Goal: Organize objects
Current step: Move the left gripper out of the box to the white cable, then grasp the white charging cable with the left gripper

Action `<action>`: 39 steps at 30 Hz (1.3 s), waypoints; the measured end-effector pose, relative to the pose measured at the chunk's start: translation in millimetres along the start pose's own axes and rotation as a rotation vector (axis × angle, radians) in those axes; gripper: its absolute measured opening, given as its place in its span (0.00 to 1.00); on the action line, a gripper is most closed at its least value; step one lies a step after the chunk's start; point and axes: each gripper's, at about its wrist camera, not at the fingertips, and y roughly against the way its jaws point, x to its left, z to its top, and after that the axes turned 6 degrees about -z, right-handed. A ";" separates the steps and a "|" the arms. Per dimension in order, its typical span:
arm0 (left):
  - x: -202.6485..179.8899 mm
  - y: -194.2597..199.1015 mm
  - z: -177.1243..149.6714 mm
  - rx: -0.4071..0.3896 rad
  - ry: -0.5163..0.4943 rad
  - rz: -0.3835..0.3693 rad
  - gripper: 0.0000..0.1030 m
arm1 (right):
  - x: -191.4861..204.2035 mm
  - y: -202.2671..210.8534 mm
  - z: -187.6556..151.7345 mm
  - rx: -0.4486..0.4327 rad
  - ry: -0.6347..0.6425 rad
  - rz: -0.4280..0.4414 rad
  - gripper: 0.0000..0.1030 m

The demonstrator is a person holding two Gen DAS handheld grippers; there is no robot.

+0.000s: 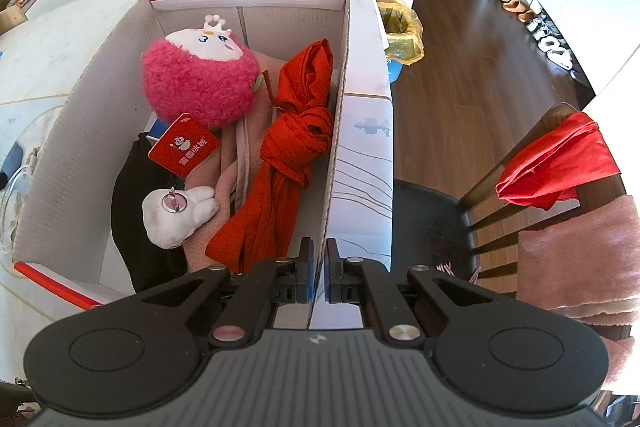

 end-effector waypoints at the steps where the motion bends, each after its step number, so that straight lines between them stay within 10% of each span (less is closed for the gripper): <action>1: 1.2 -4.4 -3.0 0.009 0.002 0.004 0.98 | 0.3 -0.1 0.5 0.000 0.000 -0.001 0.04; 19: 7.4 -29.7 -25.9 0.049 -0.020 0.038 0.78 | 1.0 -0.2 0.7 0.002 -0.002 -0.006 0.04; 27: -1.8 -26.4 -26.0 0.039 -0.026 0.015 0.56 | 0.7 -0.1 0.6 0.003 -0.003 -0.005 0.04; 32: -4.5 -24.6 -21.9 0.054 -0.025 -0.021 0.10 | 1.0 -0.4 0.6 0.004 -0.002 -0.007 0.04; 39: 3.8 -19.5 -13.4 0.059 0.075 -0.067 0.03 | 0.1 0.3 -1.4 0.003 -0.005 -0.007 0.04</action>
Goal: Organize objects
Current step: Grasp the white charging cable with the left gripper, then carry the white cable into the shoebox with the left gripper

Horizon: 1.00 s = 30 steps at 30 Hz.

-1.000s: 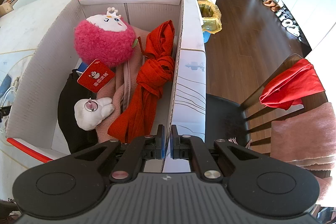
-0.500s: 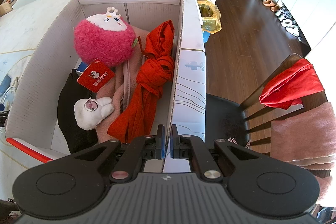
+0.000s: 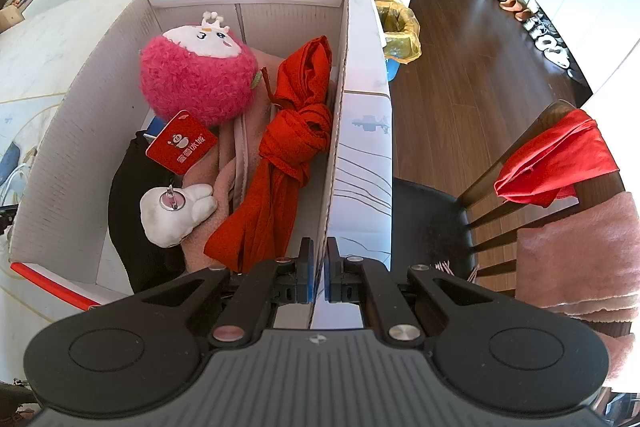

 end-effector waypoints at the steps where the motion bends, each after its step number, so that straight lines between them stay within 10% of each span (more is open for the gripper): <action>1: 1.5 3.0 1.9 -0.008 0.012 -0.008 0.03 | 0.2 -0.2 -0.2 0.000 0.000 0.000 0.04; 18: 4.2 64.8 27.3 -0.180 0.163 -0.224 0.03 | 1.4 -0.7 0.3 0.000 0.004 -0.004 0.04; 30: -60.5 107.8 44.2 -0.251 -0.010 -0.366 0.03 | 2.6 -0.9 0.7 0.000 0.008 -0.005 0.04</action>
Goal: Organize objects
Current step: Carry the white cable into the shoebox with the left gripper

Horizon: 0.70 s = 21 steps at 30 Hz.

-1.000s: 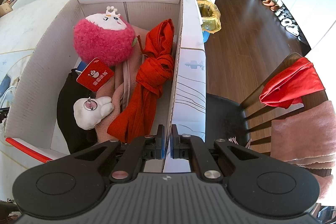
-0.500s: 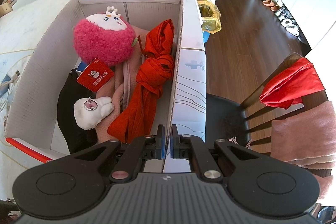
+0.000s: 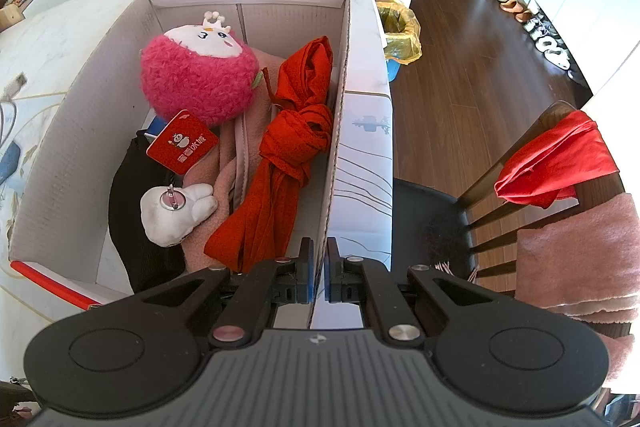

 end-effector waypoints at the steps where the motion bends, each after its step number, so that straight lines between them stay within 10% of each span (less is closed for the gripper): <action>1: -8.8 -2.3 0.4 0.005 -0.025 -0.018 0.03 | 0.2 -0.4 0.3 0.000 0.000 0.000 0.04; 21: -124.5 -80.4 -15.6 0.166 -0.401 -0.194 0.03 | 0.7 -1.1 0.9 0.000 0.002 0.001 0.04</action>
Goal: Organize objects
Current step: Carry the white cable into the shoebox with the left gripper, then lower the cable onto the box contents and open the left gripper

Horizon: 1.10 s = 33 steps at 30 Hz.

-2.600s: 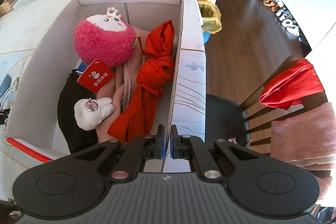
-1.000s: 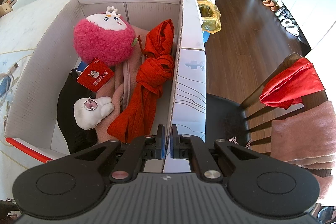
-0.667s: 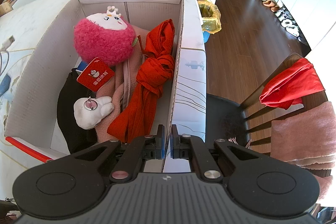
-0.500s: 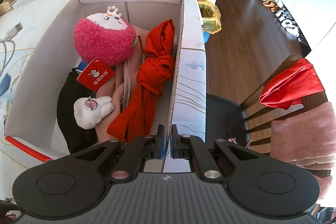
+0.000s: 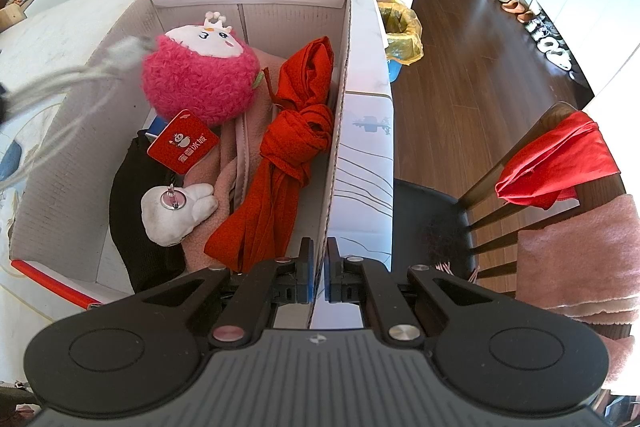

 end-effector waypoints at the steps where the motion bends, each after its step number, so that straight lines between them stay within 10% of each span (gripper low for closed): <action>1: -1.0 -5.1 0.3 0.009 -0.012 0.002 0.03 | 0.3 -0.1 0.2 0.000 0.001 0.001 0.04; 14: -6.2 -69.8 -21.6 0.153 -0.109 0.035 0.02 | 0.0 -1.0 0.8 0.000 -0.002 0.008 0.04; 33: 25.3 -100.8 -38.4 0.281 0.034 0.027 0.09 | -1.2 -1.0 0.5 -0.001 -0.010 0.014 0.04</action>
